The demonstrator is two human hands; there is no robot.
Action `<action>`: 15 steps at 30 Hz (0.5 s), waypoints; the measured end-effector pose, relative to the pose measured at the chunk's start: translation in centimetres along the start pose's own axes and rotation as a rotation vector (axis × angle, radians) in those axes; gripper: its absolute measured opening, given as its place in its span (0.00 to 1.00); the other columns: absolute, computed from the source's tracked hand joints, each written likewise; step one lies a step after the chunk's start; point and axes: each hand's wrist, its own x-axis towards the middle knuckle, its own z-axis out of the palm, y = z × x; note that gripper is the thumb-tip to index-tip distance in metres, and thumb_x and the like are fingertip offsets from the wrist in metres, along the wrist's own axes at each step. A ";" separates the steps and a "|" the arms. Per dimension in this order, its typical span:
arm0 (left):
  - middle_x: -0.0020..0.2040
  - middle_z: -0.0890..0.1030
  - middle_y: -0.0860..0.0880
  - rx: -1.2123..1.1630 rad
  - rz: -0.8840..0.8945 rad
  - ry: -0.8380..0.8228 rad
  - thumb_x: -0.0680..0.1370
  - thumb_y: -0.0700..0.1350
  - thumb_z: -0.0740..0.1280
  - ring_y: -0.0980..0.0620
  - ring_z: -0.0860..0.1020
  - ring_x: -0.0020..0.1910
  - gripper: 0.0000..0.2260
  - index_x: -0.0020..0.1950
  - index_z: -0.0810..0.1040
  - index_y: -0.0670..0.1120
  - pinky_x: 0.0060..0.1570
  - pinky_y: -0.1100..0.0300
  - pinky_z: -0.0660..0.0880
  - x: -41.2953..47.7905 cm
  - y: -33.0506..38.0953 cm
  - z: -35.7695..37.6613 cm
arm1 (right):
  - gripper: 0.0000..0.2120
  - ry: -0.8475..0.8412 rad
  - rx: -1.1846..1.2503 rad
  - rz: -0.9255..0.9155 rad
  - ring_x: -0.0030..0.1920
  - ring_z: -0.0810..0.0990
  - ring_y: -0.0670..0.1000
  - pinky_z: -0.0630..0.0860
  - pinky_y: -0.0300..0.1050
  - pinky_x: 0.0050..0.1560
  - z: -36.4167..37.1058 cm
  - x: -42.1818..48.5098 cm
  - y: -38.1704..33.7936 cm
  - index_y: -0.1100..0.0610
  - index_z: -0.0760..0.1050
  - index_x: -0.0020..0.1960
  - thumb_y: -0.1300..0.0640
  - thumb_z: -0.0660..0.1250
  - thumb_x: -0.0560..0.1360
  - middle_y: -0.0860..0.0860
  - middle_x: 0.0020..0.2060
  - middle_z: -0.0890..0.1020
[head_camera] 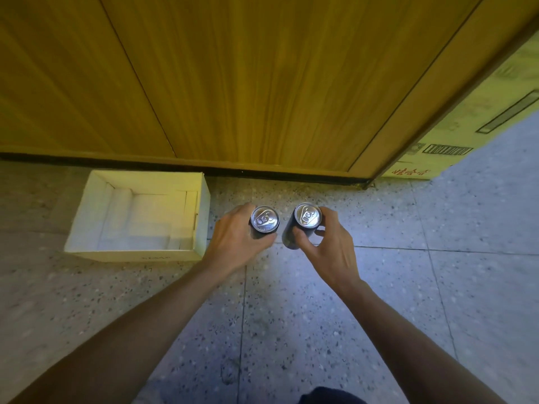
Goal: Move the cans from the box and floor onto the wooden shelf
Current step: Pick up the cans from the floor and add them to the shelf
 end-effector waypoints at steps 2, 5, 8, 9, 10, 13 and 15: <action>0.46 0.81 0.55 -0.016 0.019 0.006 0.66 0.58 0.76 0.55 0.78 0.43 0.20 0.53 0.77 0.51 0.38 0.63 0.73 -0.6 4.0 -5.6 | 0.28 0.001 0.011 -0.020 0.54 0.82 0.49 0.82 0.52 0.51 -3.9 -0.2 -5.3 0.50 0.68 0.65 0.37 0.70 0.71 0.48 0.58 0.82; 0.47 0.82 0.55 -0.021 0.020 0.023 0.66 0.58 0.75 0.54 0.79 0.44 0.19 0.52 0.78 0.52 0.39 0.61 0.74 -1.5 10.1 -15.6 | 0.29 -0.015 0.017 -0.070 0.52 0.82 0.49 0.81 0.50 0.49 -10.5 -0.1 -15.0 0.51 0.70 0.64 0.36 0.69 0.70 0.48 0.55 0.83; 0.44 0.82 0.55 -0.049 0.017 0.027 0.65 0.59 0.74 0.54 0.79 0.42 0.19 0.50 0.78 0.52 0.40 0.55 0.78 -2.0 16.5 -27.1 | 0.30 -0.024 0.017 -0.136 0.50 0.82 0.49 0.81 0.49 0.45 -17.8 0.2 -26.2 0.52 0.70 0.64 0.36 0.69 0.70 0.47 0.53 0.83; 0.43 0.81 0.55 -0.057 0.021 0.039 0.64 0.59 0.74 0.54 0.79 0.41 0.18 0.49 0.78 0.52 0.39 0.54 0.78 -2.1 18.8 -31.1 | 0.30 -0.018 0.007 -0.165 0.49 0.82 0.48 0.81 0.49 0.44 -20.3 0.4 -30.0 0.52 0.70 0.64 0.36 0.70 0.70 0.47 0.52 0.83; 0.42 0.81 0.55 -0.060 0.028 0.059 0.64 0.58 0.74 0.54 0.79 0.40 0.18 0.48 0.78 0.51 0.38 0.54 0.78 -2.2 21.1 -35.2 | 0.30 -0.016 -0.002 -0.191 0.48 0.82 0.48 0.82 0.49 0.43 -22.8 0.7 -33.8 0.53 0.70 0.65 0.36 0.70 0.70 0.47 0.52 0.83; 0.43 0.82 0.54 -0.036 0.064 0.111 0.63 0.60 0.75 0.55 0.79 0.41 0.19 0.48 0.77 0.52 0.39 0.53 0.78 -2.4 27.8 -47.7 | 0.30 -0.009 -0.005 -0.261 0.48 0.82 0.47 0.82 0.49 0.43 -29.7 1.7 -44.9 0.52 0.70 0.64 0.36 0.70 0.70 0.46 0.52 0.82; 0.43 0.82 0.54 -0.025 0.075 0.127 0.63 0.59 0.75 0.55 0.79 0.41 0.20 0.48 0.77 0.51 0.39 0.53 0.79 -2.6 31.7 -55.3 | 0.28 0.005 -0.009 -0.293 0.47 0.82 0.48 0.82 0.50 0.42 -33.5 2.4 -51.7 0.52 0.70 0.63 0.37 0.72 0.70 0.45 0.50 0.82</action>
